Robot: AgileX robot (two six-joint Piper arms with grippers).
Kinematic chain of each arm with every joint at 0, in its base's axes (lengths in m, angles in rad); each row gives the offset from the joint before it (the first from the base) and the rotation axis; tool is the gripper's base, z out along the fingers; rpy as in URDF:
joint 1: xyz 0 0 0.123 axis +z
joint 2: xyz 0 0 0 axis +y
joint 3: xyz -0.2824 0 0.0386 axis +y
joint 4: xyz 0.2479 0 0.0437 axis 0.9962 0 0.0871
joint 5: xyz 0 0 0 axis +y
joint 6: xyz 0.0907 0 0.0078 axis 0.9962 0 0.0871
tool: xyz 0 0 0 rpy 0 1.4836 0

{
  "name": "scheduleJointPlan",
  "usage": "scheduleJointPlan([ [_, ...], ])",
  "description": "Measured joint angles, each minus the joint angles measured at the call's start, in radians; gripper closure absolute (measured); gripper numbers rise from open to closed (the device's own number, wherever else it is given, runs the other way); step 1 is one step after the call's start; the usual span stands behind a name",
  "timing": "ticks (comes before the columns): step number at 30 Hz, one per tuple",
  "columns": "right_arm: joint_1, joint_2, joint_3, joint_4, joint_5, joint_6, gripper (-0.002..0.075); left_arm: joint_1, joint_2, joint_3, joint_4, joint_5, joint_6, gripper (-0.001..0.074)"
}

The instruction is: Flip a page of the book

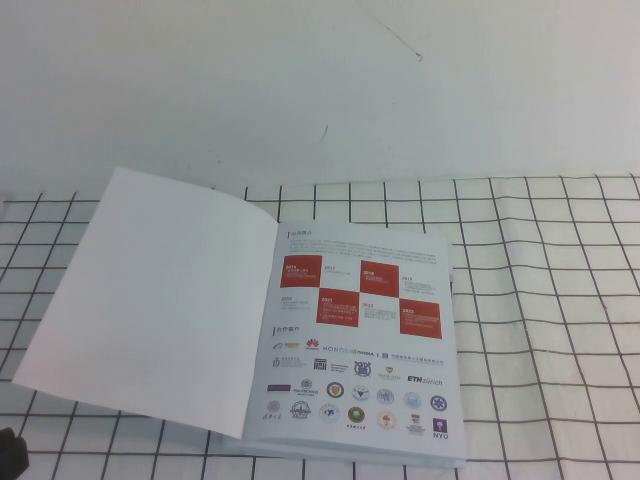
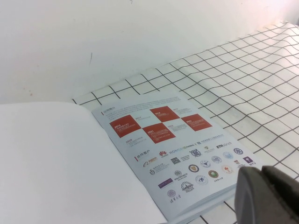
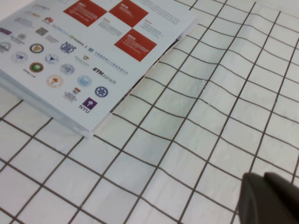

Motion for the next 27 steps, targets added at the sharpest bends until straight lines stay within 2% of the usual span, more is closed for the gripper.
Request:
scheduleJointPlan([
  [5, 0.000, 0.000, 0.000, 0.000, 0.000, 0.000, 0.0728, 0.016, -0.026, 0.034, -0.008, 0.000, 0.000, 0.0737],
  [16, 0.000, 0.000, 0.000, 0.000, 0.000, 0.000, 0.0728, 0.334, -0.250, 0.237, 0.082, -0.050, -0.004, 0.0737],
  [20, 0.000, 0.000, 0.001, 0.002, 0.000, 0.000, 0.0728, 0.379, -0.251, 0.357, 0.077, -0.182, -0.004, 0.0737],
  [24, 0.000, 0.000, 0.001, 0.003, 0.000, 0.000, 0.0728, 0.390, -0.251, 0.510, 0.077, -0.431, -0.004, 0.0737],
  [27, 0.000, 0.000, 0.001, 0.003, 0.000, 0.000, 0.0728, 0.390, -0.251, 0.592, 0.077, -0.525, -0.004, 0.0737],
])
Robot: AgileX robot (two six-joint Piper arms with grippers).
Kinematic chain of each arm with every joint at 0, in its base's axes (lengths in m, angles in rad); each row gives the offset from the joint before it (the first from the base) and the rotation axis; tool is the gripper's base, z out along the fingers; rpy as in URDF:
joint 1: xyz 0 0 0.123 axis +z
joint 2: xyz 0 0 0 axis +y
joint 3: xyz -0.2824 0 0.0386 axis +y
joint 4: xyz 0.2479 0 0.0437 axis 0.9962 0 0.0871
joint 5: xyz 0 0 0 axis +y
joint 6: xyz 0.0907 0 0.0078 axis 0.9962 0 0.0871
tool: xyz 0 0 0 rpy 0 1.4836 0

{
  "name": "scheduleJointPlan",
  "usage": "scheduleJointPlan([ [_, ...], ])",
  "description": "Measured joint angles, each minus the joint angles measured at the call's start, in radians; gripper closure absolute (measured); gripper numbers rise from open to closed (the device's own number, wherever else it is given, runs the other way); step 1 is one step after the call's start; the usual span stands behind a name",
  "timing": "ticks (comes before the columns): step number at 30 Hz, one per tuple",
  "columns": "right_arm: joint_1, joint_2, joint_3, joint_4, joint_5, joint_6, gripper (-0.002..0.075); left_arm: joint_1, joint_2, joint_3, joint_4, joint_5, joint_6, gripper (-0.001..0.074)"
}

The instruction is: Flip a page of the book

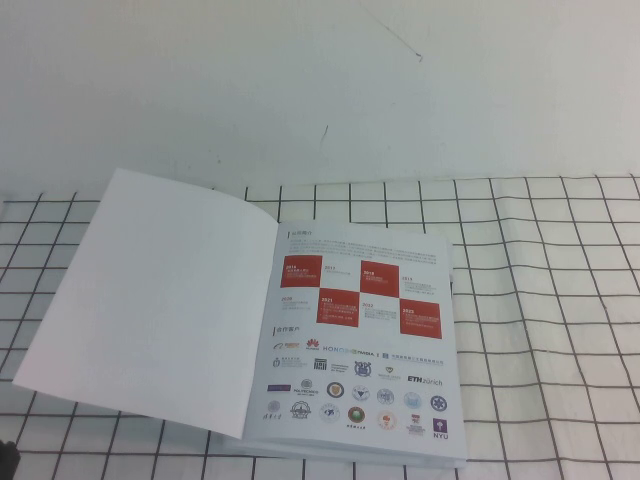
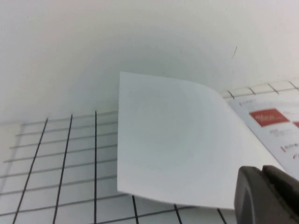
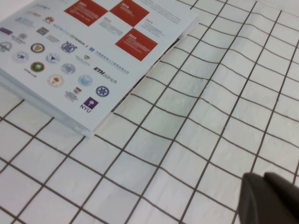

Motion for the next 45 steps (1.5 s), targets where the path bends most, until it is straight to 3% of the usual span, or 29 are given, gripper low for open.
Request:
scheduleJointPlan([
  [6, 0.000, 0.000, 0.002, 0.001, 0.000, 0.000, 0.0728, 0.010, 0.000, 0.012, -0.004, 0.170, -0.053, 0.0737],
  [19, 0.000, 0.000, 0.002, 0.003, 0.000, 0.000, 0.0728, 0.108, 0.000, 0.010, -0.048, 0.182, -0.069, 0.0737],
  [45, 0.000, 0.000, 0.002, 0.003, 0.000, 0.000, 0.0728, 0.111, 0.000, 0.010, -0.104, 0.182, -0.032, 0.0737],
])
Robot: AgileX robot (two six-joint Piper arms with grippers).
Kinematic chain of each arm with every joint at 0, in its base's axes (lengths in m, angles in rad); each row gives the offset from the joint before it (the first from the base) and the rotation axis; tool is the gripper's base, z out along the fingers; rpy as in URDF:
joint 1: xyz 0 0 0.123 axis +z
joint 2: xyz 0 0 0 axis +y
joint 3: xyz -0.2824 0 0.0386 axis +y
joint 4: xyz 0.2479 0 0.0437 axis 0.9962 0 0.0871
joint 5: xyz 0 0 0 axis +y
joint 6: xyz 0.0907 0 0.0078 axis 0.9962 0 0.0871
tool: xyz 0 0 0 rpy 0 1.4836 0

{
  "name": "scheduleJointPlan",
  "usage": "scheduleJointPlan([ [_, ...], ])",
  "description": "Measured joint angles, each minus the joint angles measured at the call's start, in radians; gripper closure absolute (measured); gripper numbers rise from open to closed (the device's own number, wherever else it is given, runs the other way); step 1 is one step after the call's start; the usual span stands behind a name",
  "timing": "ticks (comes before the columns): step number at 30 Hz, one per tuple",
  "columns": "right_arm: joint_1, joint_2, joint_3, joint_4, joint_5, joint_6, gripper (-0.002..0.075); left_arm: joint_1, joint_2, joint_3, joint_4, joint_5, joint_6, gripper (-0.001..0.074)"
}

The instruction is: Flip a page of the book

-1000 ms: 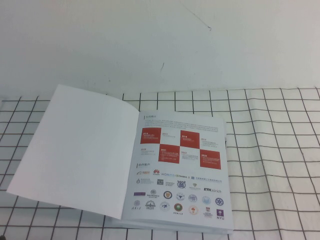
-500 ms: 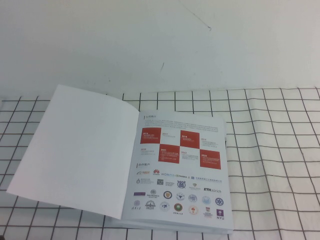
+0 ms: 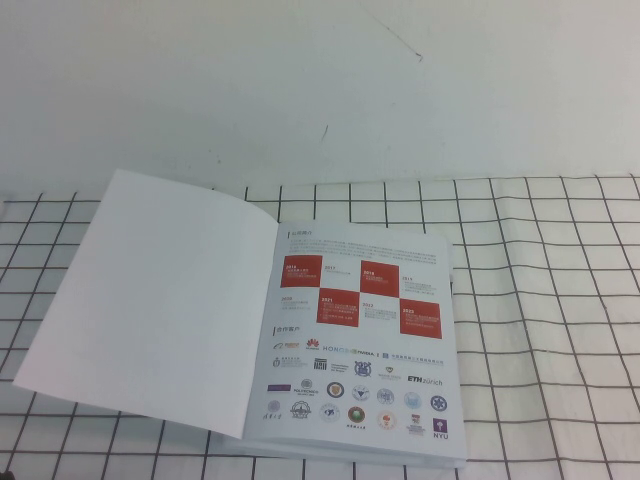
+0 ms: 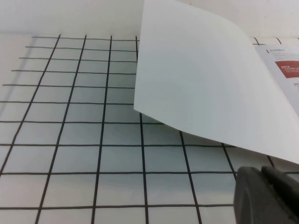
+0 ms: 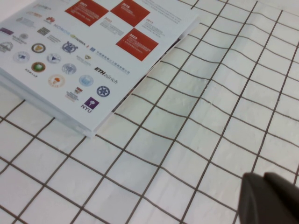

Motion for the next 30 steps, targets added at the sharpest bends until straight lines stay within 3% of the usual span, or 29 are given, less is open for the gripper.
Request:
scheduleJointPlan([
  [17, -0.022, -0.033, 0.000, -0.002, 0.000, -0.017, 0.0728, 0.000, 0.000, 0.000, -0.003, 0.001, 0.004, 0.0738],
  [23, -0.253, -0.132, 0.057, -0.006, -0.072, -0.020, 0.0728, 0.000, 0.000, 0.000, -0.003, 0.002, 0.004, 0.0738],
  [30, -0.515, -0.221, 0.277, -0.006, -0.286, -0.023, 0.0728, 0.000, 0.000, 0.000, -0.003, 0.002, 0.004, 0.0738],
])
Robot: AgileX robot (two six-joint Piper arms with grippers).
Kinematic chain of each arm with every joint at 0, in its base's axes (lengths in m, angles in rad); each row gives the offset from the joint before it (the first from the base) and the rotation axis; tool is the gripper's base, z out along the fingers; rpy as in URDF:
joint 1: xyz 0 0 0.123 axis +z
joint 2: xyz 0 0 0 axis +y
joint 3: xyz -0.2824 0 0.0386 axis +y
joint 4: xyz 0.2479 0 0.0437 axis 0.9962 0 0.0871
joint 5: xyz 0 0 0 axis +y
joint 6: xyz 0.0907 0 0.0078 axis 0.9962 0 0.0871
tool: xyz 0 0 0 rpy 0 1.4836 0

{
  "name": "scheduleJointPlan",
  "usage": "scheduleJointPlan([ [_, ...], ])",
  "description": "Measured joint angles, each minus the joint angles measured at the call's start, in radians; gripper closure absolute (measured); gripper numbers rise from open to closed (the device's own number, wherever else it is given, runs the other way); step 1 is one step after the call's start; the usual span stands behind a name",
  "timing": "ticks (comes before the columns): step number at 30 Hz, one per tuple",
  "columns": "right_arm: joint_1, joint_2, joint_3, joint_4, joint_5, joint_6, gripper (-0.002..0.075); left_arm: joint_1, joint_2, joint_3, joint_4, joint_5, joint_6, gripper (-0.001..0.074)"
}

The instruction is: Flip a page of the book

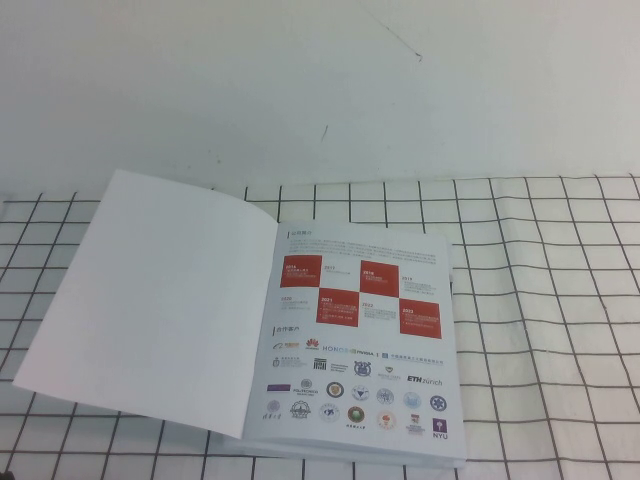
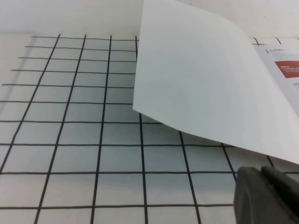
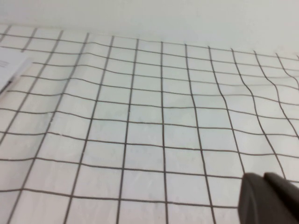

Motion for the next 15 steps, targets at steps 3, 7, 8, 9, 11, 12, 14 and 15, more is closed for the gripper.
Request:
scheduleJointPlan([
  [3, -0.031, -0.015, 0.072, -0.002, -0.079, -0.002, 0.0728, 0.000, 0.000, 0.000, 0.000, 0.000, 0.000, 0.0738],
  [7, -0.032, -0.017, 0.083, -0.003, -0.095, -0.008, 0.0728, 0.000, 0.000, 0.000, 0.000, 0.000, 0.000, 0.0738],
  [8, -0.032, -0.017, 0.084, -0.004, -0.092, -0.008, 0.0728, 0.000, 0.000, 0.000, 0.000, 0.000, 0.000, 0.0738],
  [9, -0.032, -0.019, 0.084, -0.004, -0.087, -0.008, 0.0728, 0.000, 0.000, 0.000, 0.000, 0.000, 0.000, 0.0738],
  [11, -0.032, -0.024, 0.084, -0.004, -0.074, -0.008, 0.0728, 0.000, 0.000, 0.000, 0.000, 0.000, -0.002, 0.0738],
  [12, -0.032, -0.033, 0.084, -0.004, -0.062, -0.013, 0.0728, 0.000, 0.000, 0.000, 0.000, 0.000, -0.002, 0.0738],
  [14, -0.032, -0.053, 0.084, -0.004, -0.038, -0.023, 0.0728, 0.000, 0.000, 0.000, 0.000, 0.000, -0.002, 0.0738],
  [15, -0.032, -0.066, 0.084, 0.001, -0.024, -0.037, 0.0728, 0.000, 0.000, 0.000, 0.000, 0.000, -0.002, 0.0738],
])
